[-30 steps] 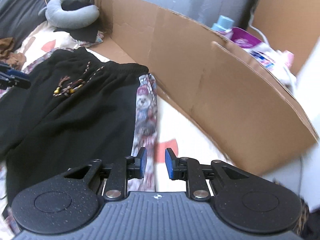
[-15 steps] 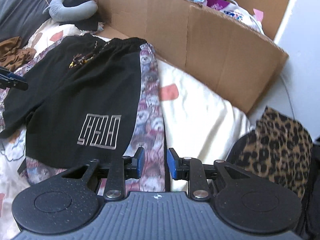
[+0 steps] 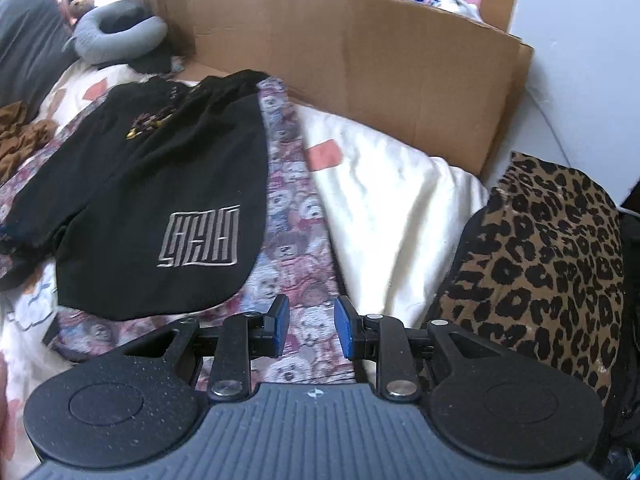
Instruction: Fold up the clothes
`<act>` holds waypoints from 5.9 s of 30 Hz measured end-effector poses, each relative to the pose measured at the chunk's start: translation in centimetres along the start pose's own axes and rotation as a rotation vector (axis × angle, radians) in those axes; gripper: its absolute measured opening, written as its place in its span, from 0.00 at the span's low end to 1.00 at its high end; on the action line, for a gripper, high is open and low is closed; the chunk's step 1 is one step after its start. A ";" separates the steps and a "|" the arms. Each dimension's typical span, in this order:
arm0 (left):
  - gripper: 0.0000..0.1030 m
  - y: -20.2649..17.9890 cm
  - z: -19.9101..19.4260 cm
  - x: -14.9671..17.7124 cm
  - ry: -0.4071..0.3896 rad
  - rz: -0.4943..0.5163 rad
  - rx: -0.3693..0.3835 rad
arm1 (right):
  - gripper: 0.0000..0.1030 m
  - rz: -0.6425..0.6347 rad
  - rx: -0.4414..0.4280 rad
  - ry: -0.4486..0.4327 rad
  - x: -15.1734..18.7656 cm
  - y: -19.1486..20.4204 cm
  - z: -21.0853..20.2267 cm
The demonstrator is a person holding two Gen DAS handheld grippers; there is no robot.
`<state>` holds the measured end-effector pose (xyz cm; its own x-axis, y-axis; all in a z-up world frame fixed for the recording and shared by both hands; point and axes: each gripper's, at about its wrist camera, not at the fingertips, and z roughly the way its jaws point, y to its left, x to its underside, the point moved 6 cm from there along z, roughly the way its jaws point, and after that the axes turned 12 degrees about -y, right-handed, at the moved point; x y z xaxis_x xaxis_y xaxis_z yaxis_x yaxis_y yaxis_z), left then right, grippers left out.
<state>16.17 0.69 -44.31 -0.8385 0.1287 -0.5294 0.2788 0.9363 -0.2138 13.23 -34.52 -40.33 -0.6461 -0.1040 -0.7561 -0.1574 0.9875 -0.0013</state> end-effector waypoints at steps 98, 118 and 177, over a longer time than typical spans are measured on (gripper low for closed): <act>0.03 -3.5 0.4 6.2 0.314 -0.172 0.452 | 0.00 -0.229 0.160 0.217 3.8 -1.8 1.7; 0.29 6.3 -6.6 2.2 0.089 -0.216 0.084 | 0.01 -0.127 0.000 0.136 1.4 3.4 1.1; 0.33 32.5 -8.5 -0.6 -0.096 0.089 -0.253 | 0.30 0.200 -0.365 0.213 -2.4 29.5 2.7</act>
<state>21.73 33.80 -43.91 -0.7643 0.1938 -0.6150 0.2137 0.9760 0.0419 12.09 -4.79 -40.34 -0.8234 0.0248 -0.5670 -0.2418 0.8885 0.3900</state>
